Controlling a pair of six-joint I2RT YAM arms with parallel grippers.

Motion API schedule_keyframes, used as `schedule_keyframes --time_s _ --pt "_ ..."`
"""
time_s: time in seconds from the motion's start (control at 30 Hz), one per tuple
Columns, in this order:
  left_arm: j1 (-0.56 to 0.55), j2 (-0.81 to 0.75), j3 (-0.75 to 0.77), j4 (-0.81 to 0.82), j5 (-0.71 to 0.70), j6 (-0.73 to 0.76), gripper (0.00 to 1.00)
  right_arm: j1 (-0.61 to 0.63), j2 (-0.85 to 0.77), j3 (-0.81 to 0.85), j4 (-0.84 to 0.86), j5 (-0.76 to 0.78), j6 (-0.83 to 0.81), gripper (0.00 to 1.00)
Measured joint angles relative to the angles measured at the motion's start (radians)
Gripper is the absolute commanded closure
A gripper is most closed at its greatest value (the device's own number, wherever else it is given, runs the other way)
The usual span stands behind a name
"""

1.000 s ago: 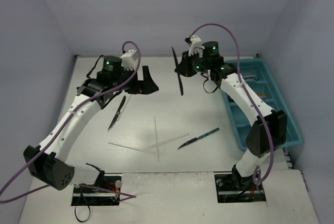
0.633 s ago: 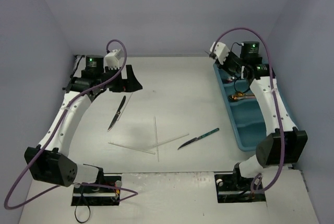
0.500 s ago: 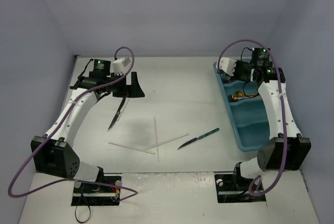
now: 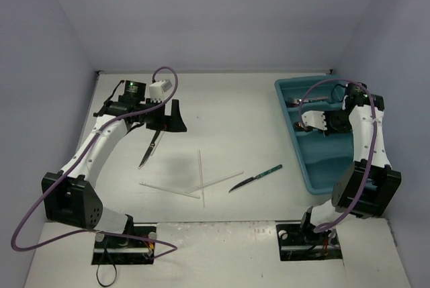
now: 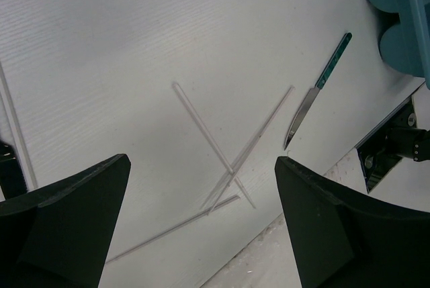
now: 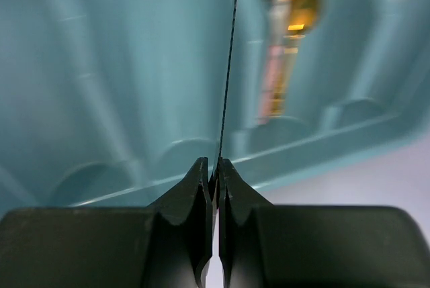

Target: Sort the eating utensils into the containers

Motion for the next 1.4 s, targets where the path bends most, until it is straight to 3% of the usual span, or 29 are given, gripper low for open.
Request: schedule_keyframes --time_s 0.27,0.53,0.67,0.8,1.13,1.23,1.4 --pt "-0.042 0.001 -0.001 0.000 -0.067 -0.003 0.12 -0.019 -0.027 -0.129 -0.050 0.085 -0.025 1.00" --pt "-0.112 -0.005 -0.025 0.005 -0.132 -0.009 0.12 -0.018 -0.023 -0.144 -0.052 0.117 -0.028 0.99" --pt "-0.157 -0.017 -0.070 0.019 -0.162 -0.020 0.12 -0.017 -0.006 -0.144 -0.045 0.130 -0.029 0.78" --pt "-0.196 -0.018 -0.087 0.021 -0.182 -0.031 0.12 -0.017 0.023 -0.139 -0.031 0.141 -0.037 0.65" --pt "-0.206 -0.019 -0.087 0.033 -0.207 -0.035 0.12 0.018 0.065 0.009 -0.019 0.097 -0.043 0.72" --pt "-0.185 -0.024 -0.087 0.036 -0.192 -0.037 0.12 0.133 0.052 0.087 -0.028 0.045 -0.043 0.72" --pt "-0.063 -0.041 -0.088 0.110 -0.093 -0.116 0.12 0.567 -0.018 0.127 -0.034 -0.061 -0.013 0.71"
